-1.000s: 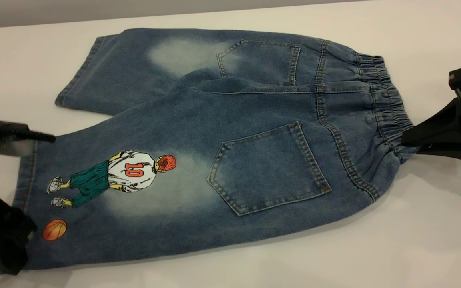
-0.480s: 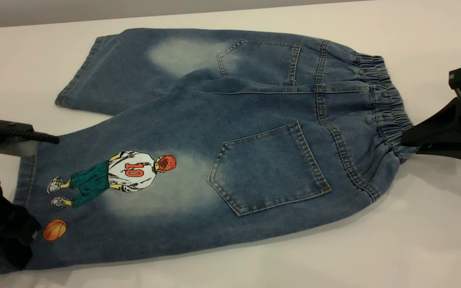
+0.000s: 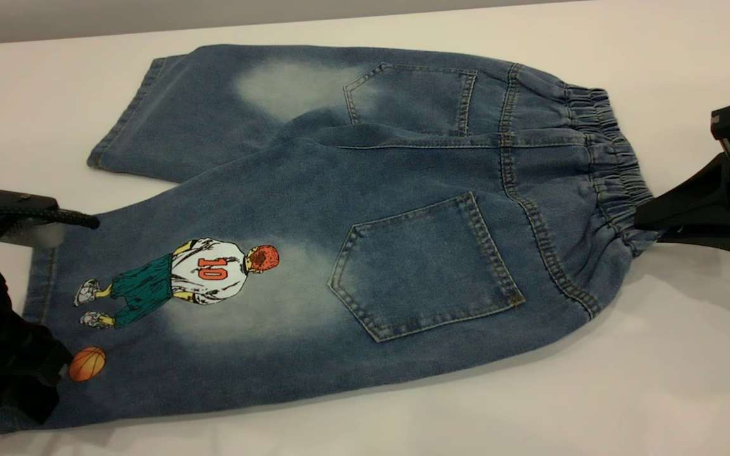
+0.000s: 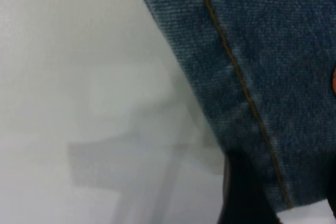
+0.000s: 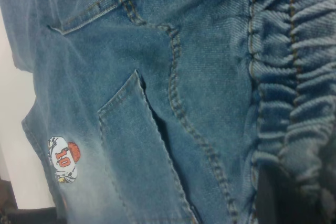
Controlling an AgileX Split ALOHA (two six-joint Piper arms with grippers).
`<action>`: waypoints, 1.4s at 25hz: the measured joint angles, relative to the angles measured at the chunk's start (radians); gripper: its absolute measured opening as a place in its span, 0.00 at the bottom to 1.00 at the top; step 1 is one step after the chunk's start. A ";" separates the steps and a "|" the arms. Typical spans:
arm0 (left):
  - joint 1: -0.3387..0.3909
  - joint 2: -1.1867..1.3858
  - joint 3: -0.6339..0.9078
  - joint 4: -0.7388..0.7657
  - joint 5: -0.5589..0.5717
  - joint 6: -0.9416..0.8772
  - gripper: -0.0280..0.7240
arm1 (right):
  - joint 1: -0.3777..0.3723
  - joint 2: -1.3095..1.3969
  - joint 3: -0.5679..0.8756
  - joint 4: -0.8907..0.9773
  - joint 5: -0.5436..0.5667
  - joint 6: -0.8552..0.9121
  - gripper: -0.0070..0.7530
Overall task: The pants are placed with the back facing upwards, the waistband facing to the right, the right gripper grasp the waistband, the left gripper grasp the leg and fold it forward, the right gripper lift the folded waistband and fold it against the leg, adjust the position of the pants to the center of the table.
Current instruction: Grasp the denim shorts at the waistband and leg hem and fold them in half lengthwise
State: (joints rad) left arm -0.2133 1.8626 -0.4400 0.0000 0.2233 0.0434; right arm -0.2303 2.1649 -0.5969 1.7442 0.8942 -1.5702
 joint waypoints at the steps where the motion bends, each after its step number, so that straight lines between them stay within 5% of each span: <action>1: 0.000 0.000 0.000 0.000 0.000 0.000 0.52 | 0.000 0.000 0.000 0.000 0.000 0.000 0.05; 8: 0.000 0.000 0.000 0.000 0.000 0.000 0.48 | 0.000 0.000 0.000 0.000 0.002 0.000 0.05; 20: 0.000 0.000 0.000 0.000 0.016 -0.005 0.09 | 0.000 0.000 0.000 0.000 0.006 0.000 0.05; 35: 0.000 -0.066 -0.001 0.000 -0.013 -0.031 0.08 | 0.000 -0.011 0.000 -0.001 0.009 0.000 0.05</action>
State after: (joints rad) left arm -0.2133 1.7961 -0.4409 0.0000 0.2106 0.0128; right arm -0.2303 2.1540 -0.5969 1.7431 0.9033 -1.5702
